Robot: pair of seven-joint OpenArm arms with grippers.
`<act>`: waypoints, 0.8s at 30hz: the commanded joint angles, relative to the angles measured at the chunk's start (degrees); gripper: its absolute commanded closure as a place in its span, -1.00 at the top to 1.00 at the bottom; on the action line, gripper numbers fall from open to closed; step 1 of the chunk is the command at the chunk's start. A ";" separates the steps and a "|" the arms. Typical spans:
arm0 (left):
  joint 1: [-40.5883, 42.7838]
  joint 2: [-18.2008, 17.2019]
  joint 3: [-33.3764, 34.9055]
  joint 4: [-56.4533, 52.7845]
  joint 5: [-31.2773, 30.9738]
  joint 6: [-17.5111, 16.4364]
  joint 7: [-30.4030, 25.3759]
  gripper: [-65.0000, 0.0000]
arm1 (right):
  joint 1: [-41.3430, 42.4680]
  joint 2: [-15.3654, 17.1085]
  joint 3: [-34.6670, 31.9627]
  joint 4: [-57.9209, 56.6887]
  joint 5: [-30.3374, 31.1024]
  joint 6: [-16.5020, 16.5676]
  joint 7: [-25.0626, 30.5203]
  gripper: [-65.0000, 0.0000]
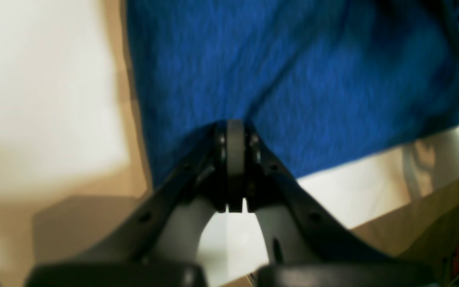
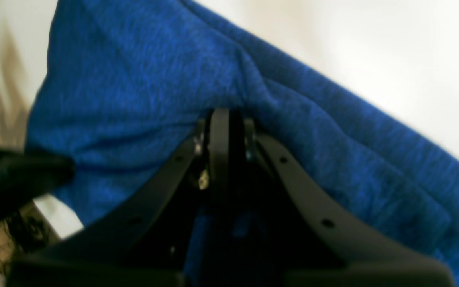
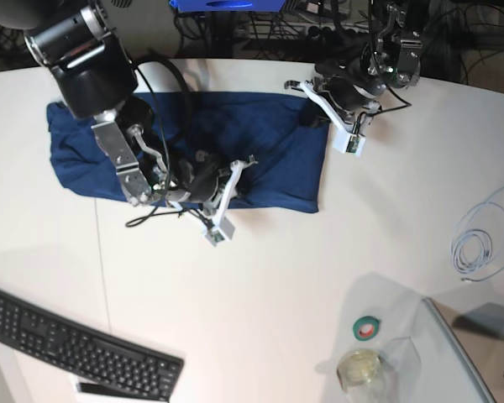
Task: Layout the t-shirt on the table in an organized manner, then fold the t-shirt properly
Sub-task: 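Press the folded shirt flat with the right gripper, then pull the shirt end with the right gripper to straighten the strip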
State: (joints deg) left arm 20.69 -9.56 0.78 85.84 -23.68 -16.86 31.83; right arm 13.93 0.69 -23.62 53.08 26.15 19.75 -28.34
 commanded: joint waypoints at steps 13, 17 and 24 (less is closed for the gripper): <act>0.02 -1.03 0.32 -1.76 -0.27 -0.32 -0.49 -1.00 | -0.79 0.15 6.17 3.32 -0.44 -0.36 0.95 -0.87; 0.46 -1.03 -0.03 -0.88 -0.45 -0.32 -0.49 -1.00 | -0.79 0.15 6.17 3.32 -0.44 -0.36 0.86 -0.87; 3.44 -1.03 -0.03 11.52 -0.71 -0.50 -0.41 -1.00 | -2.81 0.15 5.99 7.45 -0.44 -0.01 0.86 -0.87</act>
State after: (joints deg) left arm 24.21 -10.31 0.84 96.38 -23.90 -17.06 32.73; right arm 9.91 1.06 -17.63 59.31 24.93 19.11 -28.56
